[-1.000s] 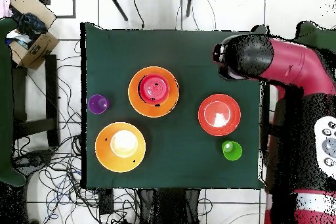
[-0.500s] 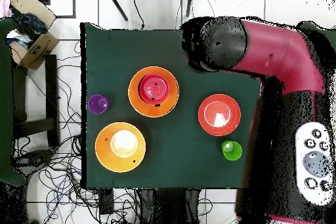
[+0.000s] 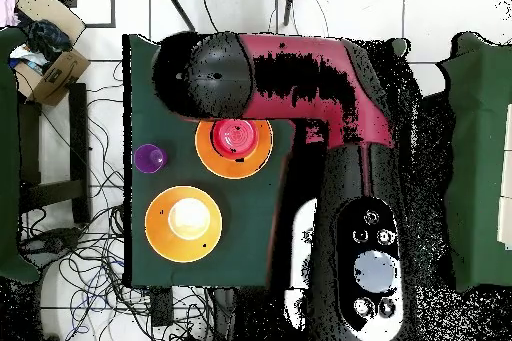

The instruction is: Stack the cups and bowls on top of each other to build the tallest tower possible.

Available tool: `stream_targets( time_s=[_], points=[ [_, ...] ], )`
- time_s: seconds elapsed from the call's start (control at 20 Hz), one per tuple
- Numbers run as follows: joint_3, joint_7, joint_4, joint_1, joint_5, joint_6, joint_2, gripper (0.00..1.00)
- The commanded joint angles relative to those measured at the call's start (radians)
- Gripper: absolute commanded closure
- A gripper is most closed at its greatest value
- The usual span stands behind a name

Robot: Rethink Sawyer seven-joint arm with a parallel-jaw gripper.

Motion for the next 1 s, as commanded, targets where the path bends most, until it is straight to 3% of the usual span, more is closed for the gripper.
stream_targets(
  time_s=[0.05,1.0],
  points=[
    [-0.053,0.201,0.140,0.031,0.006,0.067,0.023,1.00],
    [-0.111,0.236,0.246,0.098,-0.003,-0.065,0.019,1.00]
  ],
)
